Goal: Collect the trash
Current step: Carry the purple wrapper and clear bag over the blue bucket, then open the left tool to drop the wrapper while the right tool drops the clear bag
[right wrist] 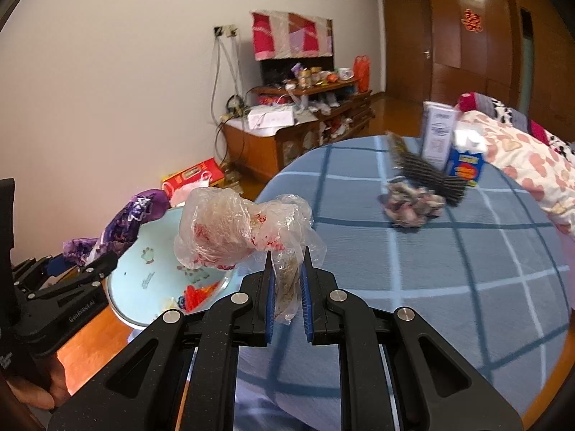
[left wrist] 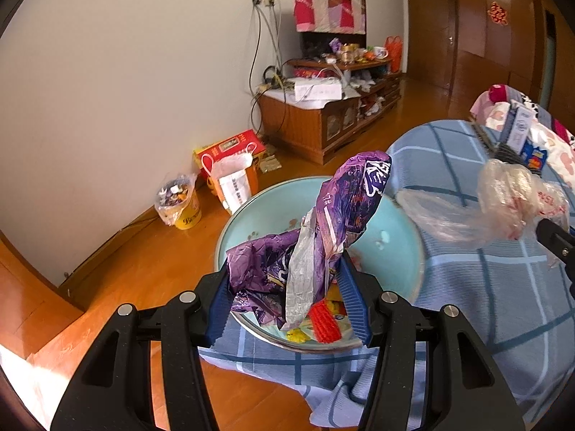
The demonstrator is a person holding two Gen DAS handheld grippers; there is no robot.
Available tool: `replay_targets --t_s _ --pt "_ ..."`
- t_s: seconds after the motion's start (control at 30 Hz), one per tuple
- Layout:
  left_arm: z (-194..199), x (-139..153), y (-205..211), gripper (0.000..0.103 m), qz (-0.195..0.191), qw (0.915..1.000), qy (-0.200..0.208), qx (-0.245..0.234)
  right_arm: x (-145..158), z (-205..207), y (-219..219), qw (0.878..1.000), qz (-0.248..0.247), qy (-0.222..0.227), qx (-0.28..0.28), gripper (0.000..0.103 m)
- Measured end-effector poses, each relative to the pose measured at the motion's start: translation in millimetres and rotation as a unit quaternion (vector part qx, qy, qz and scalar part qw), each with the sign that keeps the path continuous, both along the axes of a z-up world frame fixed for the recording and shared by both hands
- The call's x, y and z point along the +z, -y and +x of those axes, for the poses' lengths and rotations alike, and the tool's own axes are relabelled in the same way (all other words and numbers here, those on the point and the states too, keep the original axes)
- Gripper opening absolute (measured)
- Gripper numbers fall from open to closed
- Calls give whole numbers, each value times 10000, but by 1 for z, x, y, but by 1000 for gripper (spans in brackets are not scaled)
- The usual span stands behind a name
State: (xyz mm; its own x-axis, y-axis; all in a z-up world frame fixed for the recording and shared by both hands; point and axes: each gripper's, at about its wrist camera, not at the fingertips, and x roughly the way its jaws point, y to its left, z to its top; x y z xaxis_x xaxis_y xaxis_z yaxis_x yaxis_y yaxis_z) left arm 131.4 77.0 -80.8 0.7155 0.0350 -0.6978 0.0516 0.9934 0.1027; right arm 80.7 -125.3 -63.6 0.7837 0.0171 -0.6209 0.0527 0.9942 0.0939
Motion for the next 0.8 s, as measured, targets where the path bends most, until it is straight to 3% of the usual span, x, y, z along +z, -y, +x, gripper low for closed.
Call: replay_targets --t_s 0.27,0.33,0.43,0.53,0.6,0.8 --pt "26 -21 -7 56 191 9992 -308 155 -26 53 -25 9960 305 -569 615 17" --pt "32 -26 -10 58 221 9987 -388 231 -33 65 -29 9928 455 -752 813 32" --pt "36 -30 -13 63 268 9984 -427 243 -38 73 -28 9906 607 -803 930 40" --pt "39 -31 -13 75 319 9982 -422 282 -36 74 -22 9908 690 -724 911 49" --pt "41 -32 -15 82 279 9982 -441 301 -34 74 -18 9916 704 -686 838 49" --pt "46 -28 -2 91 285 9985 -397 246 -24 74 10 9957 545 -573 476 49"
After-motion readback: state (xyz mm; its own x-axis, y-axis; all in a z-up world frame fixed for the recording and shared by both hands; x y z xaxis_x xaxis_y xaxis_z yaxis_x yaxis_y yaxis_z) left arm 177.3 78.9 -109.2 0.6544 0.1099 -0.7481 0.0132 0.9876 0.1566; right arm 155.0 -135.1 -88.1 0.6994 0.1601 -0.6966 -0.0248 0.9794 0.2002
